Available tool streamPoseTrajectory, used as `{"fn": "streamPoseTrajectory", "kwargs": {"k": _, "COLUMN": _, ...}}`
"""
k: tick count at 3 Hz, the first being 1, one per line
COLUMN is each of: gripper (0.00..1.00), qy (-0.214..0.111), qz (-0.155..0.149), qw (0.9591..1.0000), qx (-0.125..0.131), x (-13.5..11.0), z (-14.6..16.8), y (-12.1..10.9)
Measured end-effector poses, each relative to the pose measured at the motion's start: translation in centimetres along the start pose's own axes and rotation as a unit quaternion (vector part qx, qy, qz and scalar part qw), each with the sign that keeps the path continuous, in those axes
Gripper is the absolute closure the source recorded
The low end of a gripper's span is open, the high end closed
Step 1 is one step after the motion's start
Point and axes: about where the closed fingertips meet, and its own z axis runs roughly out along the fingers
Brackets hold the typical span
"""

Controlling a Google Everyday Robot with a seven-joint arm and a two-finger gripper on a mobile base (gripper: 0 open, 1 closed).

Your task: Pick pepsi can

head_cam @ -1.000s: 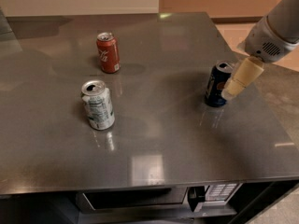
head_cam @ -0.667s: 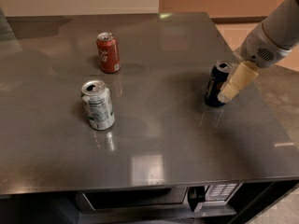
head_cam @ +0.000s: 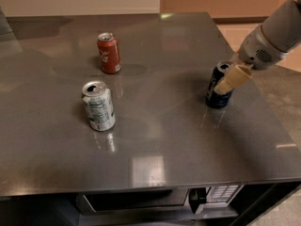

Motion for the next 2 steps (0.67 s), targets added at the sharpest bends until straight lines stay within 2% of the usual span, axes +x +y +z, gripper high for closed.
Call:
{"fn": "streamPoseTrajectory", "kwargs": {"k": 1, "gripper": 0.65, "qy": -0.013, "qz": -0.002, "qw": 0.9998, "qx": -0.011, "x": -0.5, "z": -0.5, "y": 0.1}}
{"fn": "streamPoseTrajectory", "kwargs": {"k": 2, "gripper": 0.89, "qy": -0.015, "qz": -0.015, "qw": 0.9995, "qx": -0.022, "x": -2.1, "z": -2.1, "y": 0.3}}
